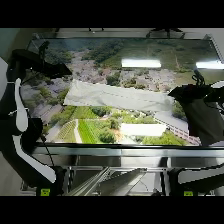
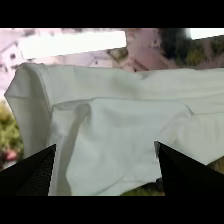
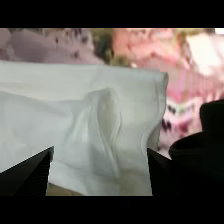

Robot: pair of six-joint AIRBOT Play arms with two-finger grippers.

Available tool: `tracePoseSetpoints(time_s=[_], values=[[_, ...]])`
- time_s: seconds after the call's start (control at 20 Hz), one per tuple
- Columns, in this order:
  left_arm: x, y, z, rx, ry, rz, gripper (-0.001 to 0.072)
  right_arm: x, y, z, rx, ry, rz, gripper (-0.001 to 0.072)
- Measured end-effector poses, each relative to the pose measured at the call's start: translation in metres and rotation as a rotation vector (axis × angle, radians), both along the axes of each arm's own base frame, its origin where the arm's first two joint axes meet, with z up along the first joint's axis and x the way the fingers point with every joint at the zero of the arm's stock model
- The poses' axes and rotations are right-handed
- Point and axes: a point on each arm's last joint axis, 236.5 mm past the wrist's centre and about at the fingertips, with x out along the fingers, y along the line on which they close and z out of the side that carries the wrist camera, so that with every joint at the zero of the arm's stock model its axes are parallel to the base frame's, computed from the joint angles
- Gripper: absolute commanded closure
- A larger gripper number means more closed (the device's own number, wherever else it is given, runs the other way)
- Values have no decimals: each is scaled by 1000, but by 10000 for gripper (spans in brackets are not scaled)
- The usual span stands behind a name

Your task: Fold the shirts.

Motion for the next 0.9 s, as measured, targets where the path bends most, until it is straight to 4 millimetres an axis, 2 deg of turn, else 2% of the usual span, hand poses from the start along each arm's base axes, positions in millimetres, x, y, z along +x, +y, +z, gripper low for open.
tracePoseSetpoints(time_s=[0.15, 0.35, 0.5, 0.6, 0.65, 0.7, 0.75, 0.8, 0.85, 0.9], values=[[-21, 11, 9, -7, 26, 33, 12, -9, 4, -16, 26, 74, 7, 48], [-44, 12, 9, -20, 64, 50, 12, -9, 17, -33, 34, 112, 18, 51], [-52, 8, 4, -24, 83, 49, 12, 0, 32, -41, 18, 99, 22, 310], [-54, 4, 2, -28, 90, 44, 14, 3, 40, -45, -4, 92, 39, 597], [-55, 3, 2, -29, 92, 43, 52, 4, 44, -46, -8, 90, 49, 640], [-56, 2, 1, -29, 94, 41, 275, 4, 47, -44, -12, 79, 66, 691], [-57, 0, 1, -30, 96, 39, 485, 6, 50, -39, -12, 65, 74, 692], [-57, -3, 1, -29, 96, 32, 645, 7, 52, -33, -13, 51, 86, 692], [-58, -9, 1, -29, 97, 20, 688, 8, 54, -24, -15, 34, 101, 692], [-59, -18, 0, -29, 98, 0, 688, 11, 56, -11, -17, 8, 113, 692]])
